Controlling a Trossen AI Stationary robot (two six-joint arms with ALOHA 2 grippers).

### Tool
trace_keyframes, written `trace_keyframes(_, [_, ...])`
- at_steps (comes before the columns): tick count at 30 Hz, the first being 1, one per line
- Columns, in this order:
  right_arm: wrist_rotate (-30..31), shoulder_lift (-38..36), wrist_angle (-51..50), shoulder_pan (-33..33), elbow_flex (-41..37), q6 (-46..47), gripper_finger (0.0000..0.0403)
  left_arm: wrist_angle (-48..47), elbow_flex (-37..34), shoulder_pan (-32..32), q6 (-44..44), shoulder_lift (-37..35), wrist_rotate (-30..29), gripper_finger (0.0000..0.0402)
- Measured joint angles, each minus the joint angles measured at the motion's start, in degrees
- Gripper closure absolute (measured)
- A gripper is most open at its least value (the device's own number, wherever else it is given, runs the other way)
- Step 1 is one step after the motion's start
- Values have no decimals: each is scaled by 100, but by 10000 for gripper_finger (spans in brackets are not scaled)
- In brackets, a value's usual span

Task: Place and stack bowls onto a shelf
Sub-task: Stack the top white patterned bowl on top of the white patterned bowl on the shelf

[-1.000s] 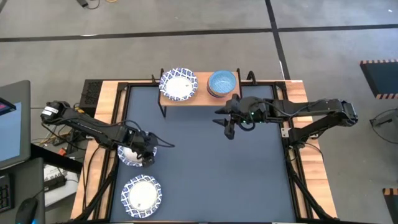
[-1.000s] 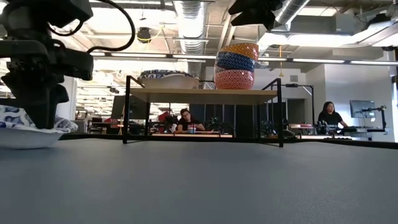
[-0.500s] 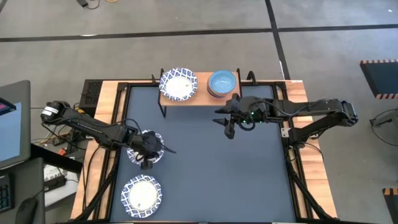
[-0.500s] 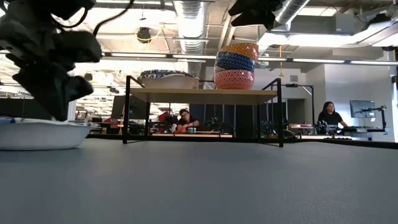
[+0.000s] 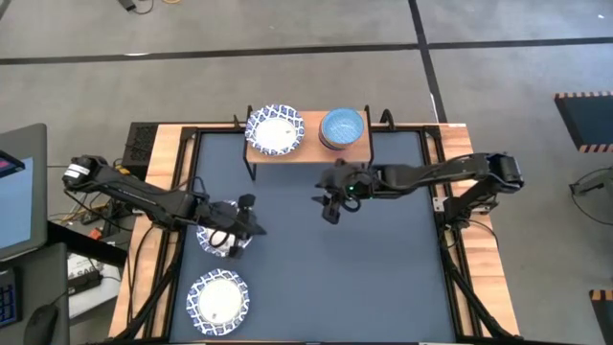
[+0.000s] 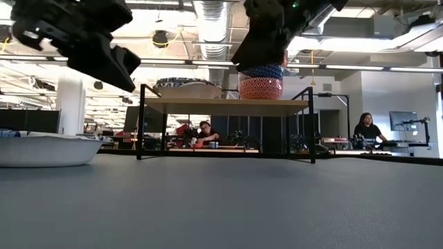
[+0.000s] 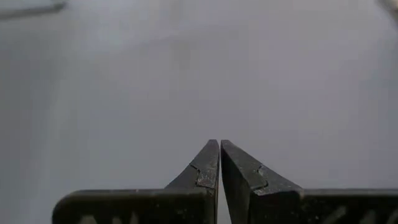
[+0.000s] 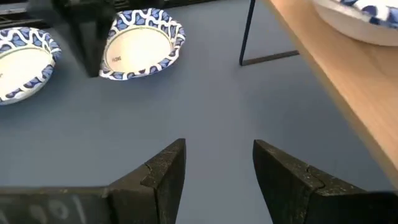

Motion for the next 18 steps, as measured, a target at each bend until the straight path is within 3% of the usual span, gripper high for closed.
trace_keyframes(5, [-311, 363, 282, -103, 0, -1, 191, -1857, 622, 6, -1199, -26, -838, 397])
trace_keyframes(9, [-861, 786, 1013, -139, 0, 36, 191, -3105, 933, 6, -2192, -26, -1007, 384])
trace_keyframes(14, [-970, 1420, 1967, -104, 28, 193, 191, -3574, 836, -68, -2813, -20, -794, 361])
trace_keyframes(18, [-963, 1863, 2040, -129, 235, 200, 191, -3790, 722, -59, -3175, -10, -790, 341])
